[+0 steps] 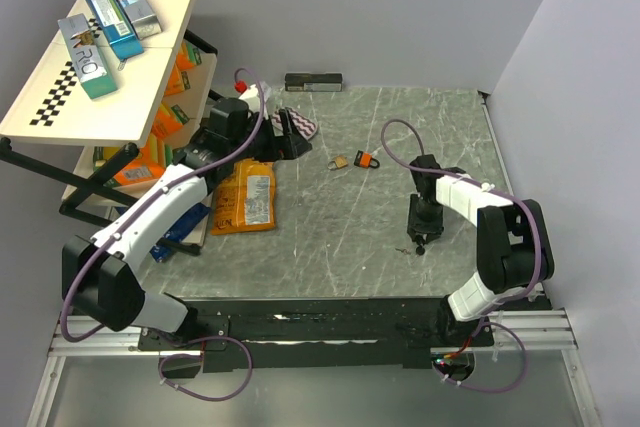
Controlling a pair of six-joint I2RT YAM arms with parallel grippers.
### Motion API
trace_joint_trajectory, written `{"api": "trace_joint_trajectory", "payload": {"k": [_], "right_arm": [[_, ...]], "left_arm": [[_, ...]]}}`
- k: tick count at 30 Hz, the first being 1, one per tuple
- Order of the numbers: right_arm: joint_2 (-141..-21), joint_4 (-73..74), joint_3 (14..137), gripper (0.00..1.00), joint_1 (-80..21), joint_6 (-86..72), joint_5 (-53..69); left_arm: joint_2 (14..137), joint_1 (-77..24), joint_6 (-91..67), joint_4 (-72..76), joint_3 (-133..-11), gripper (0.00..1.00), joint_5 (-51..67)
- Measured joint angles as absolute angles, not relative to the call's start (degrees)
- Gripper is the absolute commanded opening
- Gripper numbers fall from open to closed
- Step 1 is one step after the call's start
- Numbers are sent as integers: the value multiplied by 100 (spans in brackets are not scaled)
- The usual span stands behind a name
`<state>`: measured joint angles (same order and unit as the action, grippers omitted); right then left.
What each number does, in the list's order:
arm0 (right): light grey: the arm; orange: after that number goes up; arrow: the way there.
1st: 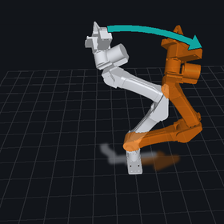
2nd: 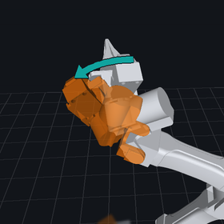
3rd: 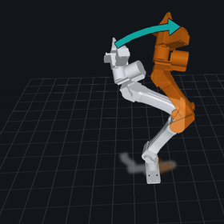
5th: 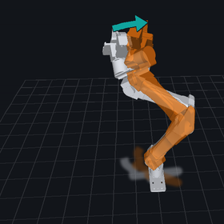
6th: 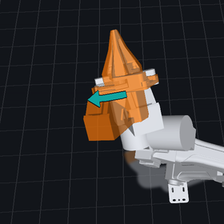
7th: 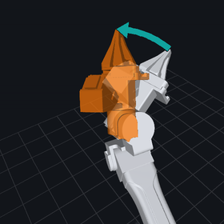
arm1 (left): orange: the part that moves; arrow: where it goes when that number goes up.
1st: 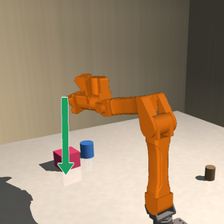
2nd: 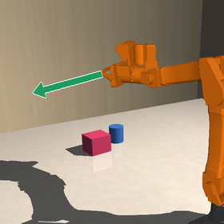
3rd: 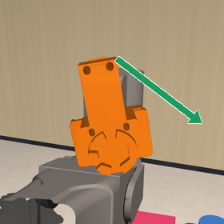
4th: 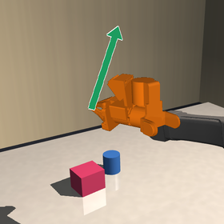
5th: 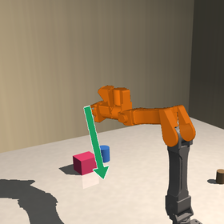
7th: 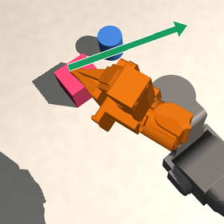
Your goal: Unlock with the key
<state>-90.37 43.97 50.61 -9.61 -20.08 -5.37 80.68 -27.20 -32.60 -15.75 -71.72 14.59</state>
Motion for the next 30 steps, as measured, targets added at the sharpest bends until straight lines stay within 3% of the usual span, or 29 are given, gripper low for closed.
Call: {"api": "trace_joint_trajectory", "payload": {"k": [9, 15, 30], "right_arm": [[-9096, 4289, 5159, 22, -961, -1900, -548], [-9080, 4174, 5164, 0, -961, -1634, -377], [-8718, 3752, 5378, 0, -1251, -1035, 617]], "left_arm": [[8007, -2720, -3269, -1406, -7124, 96, 1470], [8005, -2722, -3363, -1140, -6973, 96, 1481], [8263, -2720, -3795, -126, -6785, 96, 1979]]}}
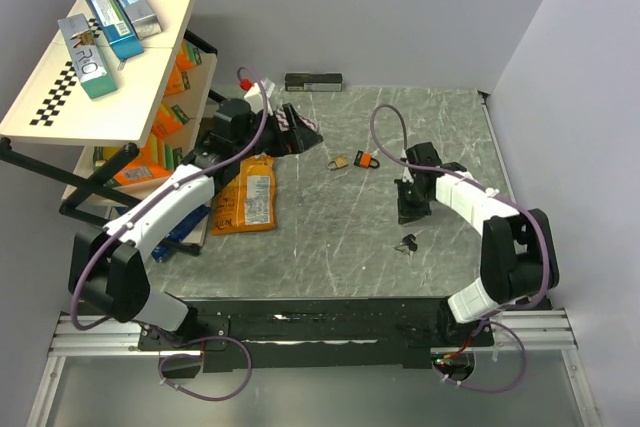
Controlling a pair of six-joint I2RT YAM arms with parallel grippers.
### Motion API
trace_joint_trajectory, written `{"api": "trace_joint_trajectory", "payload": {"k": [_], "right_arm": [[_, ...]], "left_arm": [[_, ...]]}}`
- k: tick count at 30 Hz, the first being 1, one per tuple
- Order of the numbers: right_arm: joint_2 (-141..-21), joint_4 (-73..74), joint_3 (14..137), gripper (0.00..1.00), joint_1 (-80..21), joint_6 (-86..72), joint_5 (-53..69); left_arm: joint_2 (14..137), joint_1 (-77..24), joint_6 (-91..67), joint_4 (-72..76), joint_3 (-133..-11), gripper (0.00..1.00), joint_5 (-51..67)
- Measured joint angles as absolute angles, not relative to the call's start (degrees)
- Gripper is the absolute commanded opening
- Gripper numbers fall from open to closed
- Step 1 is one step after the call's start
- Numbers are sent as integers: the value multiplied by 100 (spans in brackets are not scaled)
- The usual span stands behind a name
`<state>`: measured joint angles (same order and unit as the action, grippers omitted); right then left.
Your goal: Unlock with the key
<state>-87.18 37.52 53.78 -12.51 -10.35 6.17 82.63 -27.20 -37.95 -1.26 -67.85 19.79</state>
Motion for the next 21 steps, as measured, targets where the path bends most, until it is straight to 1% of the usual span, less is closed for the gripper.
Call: {"api": "trace_joint_trajectory", "payload": {"k": [6, 12, 21], "right_arm": [[-8318, 3454, 5481, 0, -1299, -838, 1415], [-7957, 3159, 5498, 0, -1315, -766, 2359], [-7885, 3079, 6163, 0, -1315, -917, 3944]], "left_arm": [[8595, -2720, -4222, 169, -6785, 96, 2226], [8654, -2720, -4539, 558, -6689, 96, 2571], [8654, -2648, -5387, 1422, -6259, 99, 3225]]}}
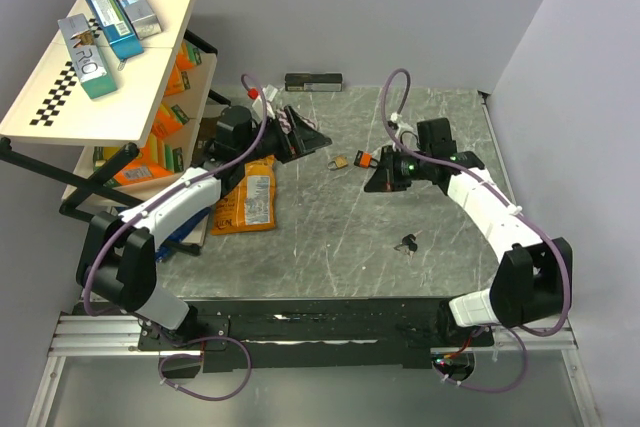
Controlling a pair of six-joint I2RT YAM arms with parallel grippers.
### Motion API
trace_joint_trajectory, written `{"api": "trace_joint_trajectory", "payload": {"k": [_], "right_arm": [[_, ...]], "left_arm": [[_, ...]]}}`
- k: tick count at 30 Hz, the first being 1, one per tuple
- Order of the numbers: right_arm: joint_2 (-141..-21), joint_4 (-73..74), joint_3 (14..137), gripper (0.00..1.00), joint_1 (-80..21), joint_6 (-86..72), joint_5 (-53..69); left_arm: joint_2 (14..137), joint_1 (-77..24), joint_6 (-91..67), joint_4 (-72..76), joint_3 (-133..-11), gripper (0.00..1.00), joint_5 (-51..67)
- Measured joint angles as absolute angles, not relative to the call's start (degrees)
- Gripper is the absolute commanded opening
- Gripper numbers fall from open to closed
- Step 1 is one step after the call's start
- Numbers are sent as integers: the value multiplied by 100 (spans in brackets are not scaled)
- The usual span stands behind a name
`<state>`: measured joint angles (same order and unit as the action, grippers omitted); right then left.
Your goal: Unlock with the key
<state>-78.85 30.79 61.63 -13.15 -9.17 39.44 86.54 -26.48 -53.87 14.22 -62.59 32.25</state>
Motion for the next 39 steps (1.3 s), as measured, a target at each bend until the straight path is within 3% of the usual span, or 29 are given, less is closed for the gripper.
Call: {"api": "trace_joint_trajectory", "payload": {"k": [7, 13, 20, 24, 28, 31, 39], "right_arm": [[-7712, 3068, 6462, 1, -1326, -1000, 4263], [-7662, 3706, 6372, 47, -1339, -1129, 2169], [-7817, 4228, 5575, 64, -1066, -1417, 620], [-8134, 4355, 5384, 65, -1046, -1450, 187], [-8403, 4372, 5384, 59, -1046, -1446, 30], [-8617, 4375, 5384, 49, -1052, -1455, -3], [-8949, 4390, 5384, 40, -1186, -1529, 3]], "left_arm": [[8656, -2644, -5815, 1796, -6049, 99, 3540], [8656, -2644, -5640, 1415, -6077, 98, 3465], [8656, -2644, -5468, 1155, -6077, 97, 3465], [8652, -2644, -5356, 1070, -6077, 96, 3463], [8646, -2644, -5218, 904, -6077, 96, 3463], [8646, -2644, -5146, 803, -6077, 96, 3463], [8646, -2644, -5015, 633, -6077, 96, 3465]]}}
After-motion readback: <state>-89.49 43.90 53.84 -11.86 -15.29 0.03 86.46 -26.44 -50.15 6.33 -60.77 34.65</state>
